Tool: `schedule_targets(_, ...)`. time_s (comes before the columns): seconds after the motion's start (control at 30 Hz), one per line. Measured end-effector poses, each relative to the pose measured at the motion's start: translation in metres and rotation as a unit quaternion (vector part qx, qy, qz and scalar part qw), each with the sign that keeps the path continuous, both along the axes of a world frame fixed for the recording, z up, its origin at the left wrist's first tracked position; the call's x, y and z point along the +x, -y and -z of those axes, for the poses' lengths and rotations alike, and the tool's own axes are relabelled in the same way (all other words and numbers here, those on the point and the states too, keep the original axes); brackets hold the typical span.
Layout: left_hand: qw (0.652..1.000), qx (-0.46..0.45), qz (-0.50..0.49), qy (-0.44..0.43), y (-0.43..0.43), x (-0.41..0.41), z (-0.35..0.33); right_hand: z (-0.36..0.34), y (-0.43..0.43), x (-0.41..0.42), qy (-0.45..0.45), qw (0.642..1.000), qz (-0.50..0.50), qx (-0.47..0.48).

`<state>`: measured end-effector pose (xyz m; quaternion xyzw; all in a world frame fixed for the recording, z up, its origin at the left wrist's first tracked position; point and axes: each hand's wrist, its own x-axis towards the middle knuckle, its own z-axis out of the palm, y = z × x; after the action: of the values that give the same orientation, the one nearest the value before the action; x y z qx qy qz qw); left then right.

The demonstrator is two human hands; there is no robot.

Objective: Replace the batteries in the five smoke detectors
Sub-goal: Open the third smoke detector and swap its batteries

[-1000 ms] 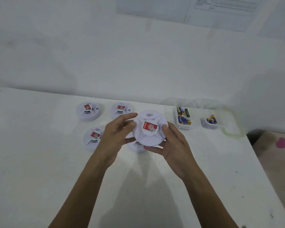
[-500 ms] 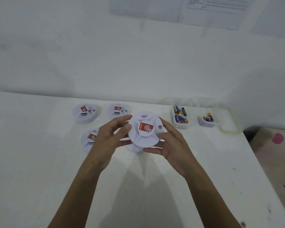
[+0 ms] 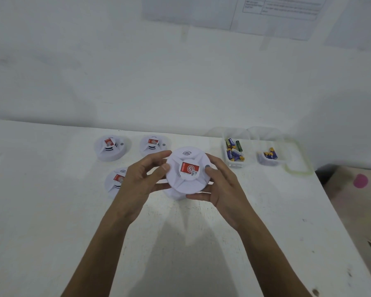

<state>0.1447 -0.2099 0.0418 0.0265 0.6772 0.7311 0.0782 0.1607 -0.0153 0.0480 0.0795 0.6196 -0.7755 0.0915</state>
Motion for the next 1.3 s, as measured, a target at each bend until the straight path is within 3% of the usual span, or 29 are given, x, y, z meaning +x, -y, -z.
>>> schedule_targets(1.3,1.000,-0.009,0.002,0.007,0.0026,0.0015,0.0015,0.0069,0.0025,0.0028,-0.004,1.000,-0.012,-0.003)
